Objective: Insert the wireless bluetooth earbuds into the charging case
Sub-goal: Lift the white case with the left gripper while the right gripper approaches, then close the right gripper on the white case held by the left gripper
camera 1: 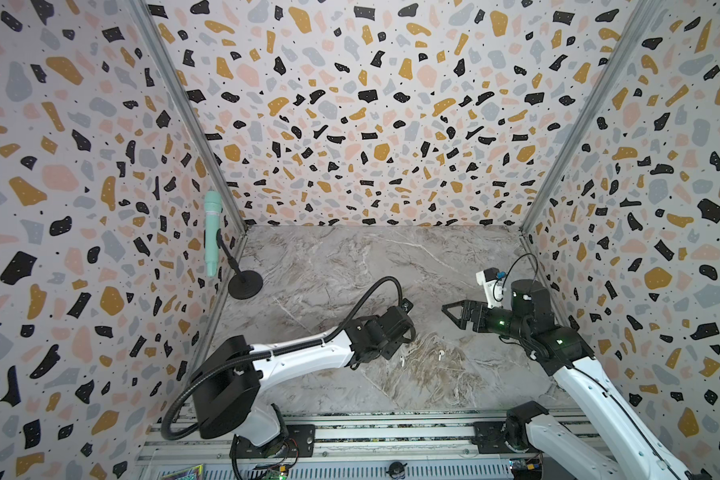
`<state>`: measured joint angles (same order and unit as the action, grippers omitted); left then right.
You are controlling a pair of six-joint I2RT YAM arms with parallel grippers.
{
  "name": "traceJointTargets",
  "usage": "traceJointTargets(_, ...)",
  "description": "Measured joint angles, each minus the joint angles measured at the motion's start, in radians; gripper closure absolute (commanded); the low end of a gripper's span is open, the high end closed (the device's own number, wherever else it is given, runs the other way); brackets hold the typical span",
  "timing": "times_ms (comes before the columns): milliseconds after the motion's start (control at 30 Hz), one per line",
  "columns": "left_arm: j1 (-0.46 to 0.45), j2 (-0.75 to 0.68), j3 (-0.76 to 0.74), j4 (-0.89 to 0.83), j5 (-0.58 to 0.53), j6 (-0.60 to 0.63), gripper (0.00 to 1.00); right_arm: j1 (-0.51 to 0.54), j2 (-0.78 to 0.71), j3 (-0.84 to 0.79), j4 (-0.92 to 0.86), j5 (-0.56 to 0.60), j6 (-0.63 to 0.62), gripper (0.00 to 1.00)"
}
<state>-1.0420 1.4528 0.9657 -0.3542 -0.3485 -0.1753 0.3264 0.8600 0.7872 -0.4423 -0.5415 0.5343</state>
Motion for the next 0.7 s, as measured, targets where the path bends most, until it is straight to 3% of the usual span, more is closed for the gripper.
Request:
traceJointTargets(167,-0.006,-0.122,-0.065,0.089,0.002,0.069,1.00,0.014,0.101,-0.055,0.059,-0.147,0.004,0.12)
traceJointTargets(400,-0.035,-0.209,-0.154,0.152,0.025,0.149,1.00,0.139,0.169,-0.056,0.160,-0.204,0.007,0.14)
traceJointTargets(700,-0.067,-0.250,-0.189,0.190,0.060,0.209,1.00,0.159,0.293,-0.058,0.278,-0.248,0.011,0.21)
